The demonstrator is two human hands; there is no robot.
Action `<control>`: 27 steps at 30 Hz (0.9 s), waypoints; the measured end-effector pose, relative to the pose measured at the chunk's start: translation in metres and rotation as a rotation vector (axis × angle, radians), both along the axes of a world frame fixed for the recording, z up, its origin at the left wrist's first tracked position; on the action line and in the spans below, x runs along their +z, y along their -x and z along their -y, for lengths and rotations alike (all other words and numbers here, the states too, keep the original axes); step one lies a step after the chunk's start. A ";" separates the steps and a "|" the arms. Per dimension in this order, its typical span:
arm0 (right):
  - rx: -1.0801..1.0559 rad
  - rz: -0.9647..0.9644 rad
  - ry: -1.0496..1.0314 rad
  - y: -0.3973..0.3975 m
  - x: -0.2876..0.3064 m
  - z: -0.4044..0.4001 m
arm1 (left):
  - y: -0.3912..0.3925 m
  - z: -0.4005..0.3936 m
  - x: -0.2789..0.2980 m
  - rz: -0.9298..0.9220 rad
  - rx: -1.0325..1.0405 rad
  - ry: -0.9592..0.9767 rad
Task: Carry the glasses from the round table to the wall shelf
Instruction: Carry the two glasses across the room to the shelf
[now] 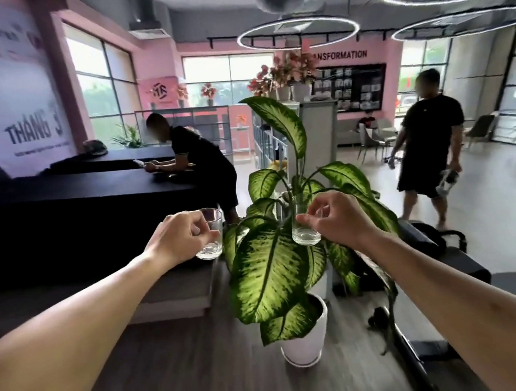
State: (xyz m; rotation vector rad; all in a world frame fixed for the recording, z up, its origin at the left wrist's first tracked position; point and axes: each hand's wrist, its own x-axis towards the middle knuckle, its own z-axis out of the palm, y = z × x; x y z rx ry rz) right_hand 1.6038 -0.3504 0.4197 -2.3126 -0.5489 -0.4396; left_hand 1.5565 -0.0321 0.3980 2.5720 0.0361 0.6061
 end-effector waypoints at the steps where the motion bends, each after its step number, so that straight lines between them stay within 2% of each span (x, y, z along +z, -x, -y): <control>1: 0.013 -0.001 -0.003 -0.016 0.000 -0.006 | -0.011 -0.004 -0.001 -0.010 0.020 0.002; 12: 0.214 -0.006 0.043 -0.169 0.000 -0.110 | -0.136 -0.083 -0.009 0.028 0.116 -0.004; 20: 0.212 0.056 0.033 -0.293 0.016 -0.211 | -0.243 -0.173 0.013 0.028 0.142 -0.046; 27: 0.255 0.031 0.021 -0.374 0.010 -0.297 | -0.313 -0.245 0.016 0.028 0.172 -0.026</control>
